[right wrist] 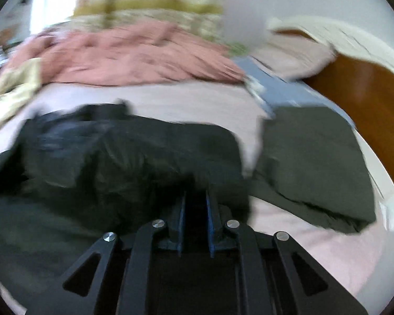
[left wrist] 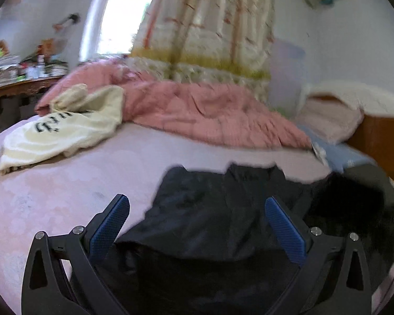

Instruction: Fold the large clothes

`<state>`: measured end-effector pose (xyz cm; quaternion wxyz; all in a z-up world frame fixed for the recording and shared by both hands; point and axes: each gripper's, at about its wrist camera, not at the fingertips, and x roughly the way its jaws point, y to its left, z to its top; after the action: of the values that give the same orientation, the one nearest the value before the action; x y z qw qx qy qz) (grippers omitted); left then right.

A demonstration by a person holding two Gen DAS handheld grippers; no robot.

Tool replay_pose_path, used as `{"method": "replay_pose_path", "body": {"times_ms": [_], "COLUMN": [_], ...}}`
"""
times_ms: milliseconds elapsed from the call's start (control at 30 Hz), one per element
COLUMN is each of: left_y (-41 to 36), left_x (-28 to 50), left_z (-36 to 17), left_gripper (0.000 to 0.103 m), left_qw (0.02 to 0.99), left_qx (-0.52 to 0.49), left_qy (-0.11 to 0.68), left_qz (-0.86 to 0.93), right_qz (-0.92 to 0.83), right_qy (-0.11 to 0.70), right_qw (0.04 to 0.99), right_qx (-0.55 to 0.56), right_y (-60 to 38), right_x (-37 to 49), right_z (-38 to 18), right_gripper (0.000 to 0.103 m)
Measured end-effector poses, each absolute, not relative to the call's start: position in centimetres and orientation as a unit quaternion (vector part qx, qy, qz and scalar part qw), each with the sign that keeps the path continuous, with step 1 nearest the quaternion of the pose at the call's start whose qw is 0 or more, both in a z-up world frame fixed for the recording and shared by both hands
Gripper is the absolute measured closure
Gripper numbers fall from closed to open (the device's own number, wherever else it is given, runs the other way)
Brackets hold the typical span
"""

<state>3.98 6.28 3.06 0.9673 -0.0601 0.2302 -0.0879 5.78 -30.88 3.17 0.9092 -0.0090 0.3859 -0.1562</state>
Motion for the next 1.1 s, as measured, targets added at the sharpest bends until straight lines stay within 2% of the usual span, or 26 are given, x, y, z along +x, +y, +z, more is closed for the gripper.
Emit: {"method": "replay_pose_path", "body": {"times_ms": [100, 133, 167, 200, 233, 300, 400, 467, 500, 567, 667, 700, 767, 800, 867, 933, 1100], "left_y": [5.6, 5.3, 5.0, 4.8, 4.7, 4.5, 4.1, 4.2, 4.5, 5.8, 7.6, 8.0, 8.3, 8.3, 8.7, 9.2, 8.9], "left_x": [4.7, 4.9, 5.4, 5.9, 6.3, 6.7, 6.8, 6.9, 7.0, 6.8, 6.2, 5.9, 5.0, 4.7, 4.8, 6.5, 14.5], "left_z": [2.0, 1.7, 1.3, 0.7, 0.1, -0.8, -1.3, -1.4, -1.5, -1.3, -0.4, 0.1, 1.1, 1.6, 2.6, 3.4, 4.2], "left_gripper": [0.001, 0.001, 0.001, 0.001, 0.001, 0.001, 0.009, 0.024, 0.027, 0.038, 0.040, 0.040, 0.039, 0.037, 0.016, 0.013, 0.014], "left_qw": [0.956, 0.954, 0.951, 0.946, 0.942, 0.936, 0.932, 0.932, 0.933, 0.940, 0.948, 0.951, 0.959, 0.962, 0.963, 0.956, 0.919], "left_qx": [-0.049, -0.040, -0.029, -0.018, -0.013, -0.008, 0.018, 0.035, 0.036, 0.017, -0.023, -0.035, -0.039, -0.041, -0.063, -0.095, -0.092], "left_qy": [0.268, 0.279, 0.294, 0.312, 0.326, 0.344, 0.358, 0.360, 0.359, 0.336, 0.313, 0.304, 0.277, 0.268, 0.261, 0.276, 0.382], "left_qz": [-0.111, -0.103, -0.090, -0.083, -0.079, -0.071, -0.054, -0.022, 0.007, 0.059, 0.048, 0.034, 0.030, 0.023, -0.003, -0.026, -0.023], "right_qz": [-0.146, -0.145, -0.150, -0.161, -0.170, -0.168, -0.102, -0.050, -0.020, 0.056, 0.064, 0.055, 0.057, 0.055, 0.035, 0.022, -0.045], "right_qy": [0.375, 0.371, 0.365, 0.353, 0.339, 0.320, 0.331, 0.348, 0.360, 0.402, 0.426, 0.426, 0.444, 0.454, 0.456, 0.439, 0.340], "right_qw": [0.914, 0.915, 0.917, 0.919, 0.922, 0.926, 0.923, 0.914, 0.909, 0.894, 0.896, 0.900, 0.892, 0.887, 0.888, 0.898, 0.939], "right_qx": [0.042, 0.056, 0.064, 0.070, 0.075, 0.105, 0.170, 0.204, 0.211, 0.192, 0.104, 0.081, 0.069, 0.064, 0.040, 0.029, -0.031], "right_y": [-33.4, -34.0, -34.6, -35.2, -35.5, -36.3, -37.1, -36.8, -36.2, -34.2, -30.8, -29.9, -29.1, -28.8, -28.5, -28.6, -29.5], "right_x": [5.7, 5.6, 5.4, 5.0, 4.8, 4.1, 4.3, 4.7, 5.0, 5.8, 6.2, 6.4, 7.1, 7.3, 7.3, 6.9, 5.5], "right_z": [3.3, 3.4, 3.6, 3.8, 4.1, 4.6, 4.5, 4.1, 3.8, 3.2, 2.5, 2.2, 1.3, 0.8, 0.6, 1.6, 6.5], "right_gripper": [0.085, 0.070, 0.036, 0.019, 0.007, 0.007, 0.007, 0.007, 0.007, 0.007, 0.008, 0.013, 0.038, 0.044, 0.065, 0.076, 0.079]}}
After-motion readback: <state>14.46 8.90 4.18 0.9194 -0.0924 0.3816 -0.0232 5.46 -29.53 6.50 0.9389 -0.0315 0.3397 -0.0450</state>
